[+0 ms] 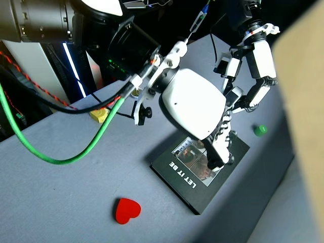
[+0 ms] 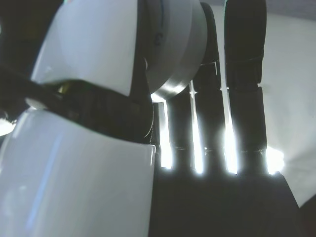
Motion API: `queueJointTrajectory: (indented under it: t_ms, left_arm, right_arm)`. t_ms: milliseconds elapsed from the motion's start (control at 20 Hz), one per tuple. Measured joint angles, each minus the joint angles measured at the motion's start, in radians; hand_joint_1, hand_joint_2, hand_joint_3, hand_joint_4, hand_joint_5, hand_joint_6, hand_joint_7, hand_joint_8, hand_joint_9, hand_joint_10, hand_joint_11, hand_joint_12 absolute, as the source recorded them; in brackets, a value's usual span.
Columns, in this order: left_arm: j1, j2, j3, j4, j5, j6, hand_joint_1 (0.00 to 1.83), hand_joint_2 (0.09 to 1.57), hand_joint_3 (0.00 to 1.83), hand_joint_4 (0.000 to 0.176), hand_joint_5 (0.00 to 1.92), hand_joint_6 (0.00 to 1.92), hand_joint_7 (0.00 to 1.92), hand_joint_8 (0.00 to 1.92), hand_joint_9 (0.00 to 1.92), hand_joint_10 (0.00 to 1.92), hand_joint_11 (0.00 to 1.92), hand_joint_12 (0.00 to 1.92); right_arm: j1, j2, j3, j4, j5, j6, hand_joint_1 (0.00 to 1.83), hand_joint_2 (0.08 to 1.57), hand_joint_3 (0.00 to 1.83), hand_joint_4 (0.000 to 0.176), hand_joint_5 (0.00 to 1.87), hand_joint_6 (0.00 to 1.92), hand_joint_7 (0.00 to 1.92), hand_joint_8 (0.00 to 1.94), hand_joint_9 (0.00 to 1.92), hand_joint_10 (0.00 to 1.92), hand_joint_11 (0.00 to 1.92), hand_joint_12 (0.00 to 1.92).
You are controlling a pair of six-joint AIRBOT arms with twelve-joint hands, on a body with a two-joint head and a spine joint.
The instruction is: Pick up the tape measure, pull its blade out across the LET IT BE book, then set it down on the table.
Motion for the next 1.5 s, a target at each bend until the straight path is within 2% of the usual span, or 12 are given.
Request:
queueJointTrajectory:
  t_ms: [200, 300, 450, 550, 650, 1500]
  left_arm:
    - [-0.001, 0.0, 0.002, 0.001, 0.002, 0.0, 1.38, 1.11, 0.0, 0.0, 0.92, 0.87, 0.93, 1.03, 1.02, 1.15, 1.05, 0.92]
    - [-0.002, -0.002, 0.004, 0.001, 0.002, 0.0, 1.38, 1.08, 0.0, 0.0, 0.96, 0.79, 0.99, 0.94, 1.09, 1.07, 1.05, 0.92]
    - [-0.006, -0.005, 0.004, 0.004, 0.004, 0.0, 1.38, 1.08, 0.0, 0.0, 0.97, 0.79, 0.99, 0.94, 1.1, 1.07, 1.04, 0.91]
    - [-0.006, -0.005, 0.006, 0.003, 0.003, 0.0, 1.38, 1.11, 0.0, 0.0, 0.91, 0.89, 0.92, 1.02, 1.02, 1.15, 1.02, 0.93]
    - [-0.006, -0.005, 0.006, 0.003, 0.003, 0.0, 1.38, 1.09, 0.0, 0.0, 0.96, 0.8, 0.98, 0.95, 1.09, 1.08, 1.04, 0.93]
    - [-0.006, -0.005, 0.006, 0.003, 0.002, -0.003, 1.38, 1.08, 0.0, 0.0, 0.97, 0.8, 1.0, 0.92, 1.1, 1.05, 1.04, 0.91]
  right_arm:
    - [-0.006, -0.011, 0.016, 0.064, 0.018, -0.029, 0.98, 1.1, 0.0, 0.0, 0.68, 0.01, 0.82, 0.01, 0.79, 0.01, 0.4, 0.91]
    - [-0.006, -0.011, 0.016, 0.079, 0.021, -0.042, 0.98, 1.1, 0.0, 0.0, 0.68, 0.01, 0.81, 0.01, 0.79, 0.01, 0.39, 0.91]
    - [-0.007, -0.012, 0.019, 0.068, 0.021, -0.05, 0.97, 1.1, 0.0, 0.0, 0.65, 0.0, 0.81, 0.01, 0.8, 0.01, 0.41, 0.92]
    - [-0.032, -0.018, 0.031, 0.061, 0.023, -0.053, 0.97, 1.1, 0.0, 0.0, 0.66, 0.0, 0.82, 0.01, 0.8, 0.01, 0.41, 0.92]
    - [-0.042, -0.027, 0.046, 0.065, 0.024, -0.056, 0.97, 1.1, 0.0, 0.0, 0.67, 0.01, 0.83, 0.01, 0.81, 0.01, 0.41, 0.92]
    - [-0.043, -0.026, 0.048, 0.068, 0.024, -0.06, 0.98, 1.1, 0.0, 0.0, 0.74, 0.02, 0.86, 0.01, 0.83, 0.01, 0.43, 0.92]
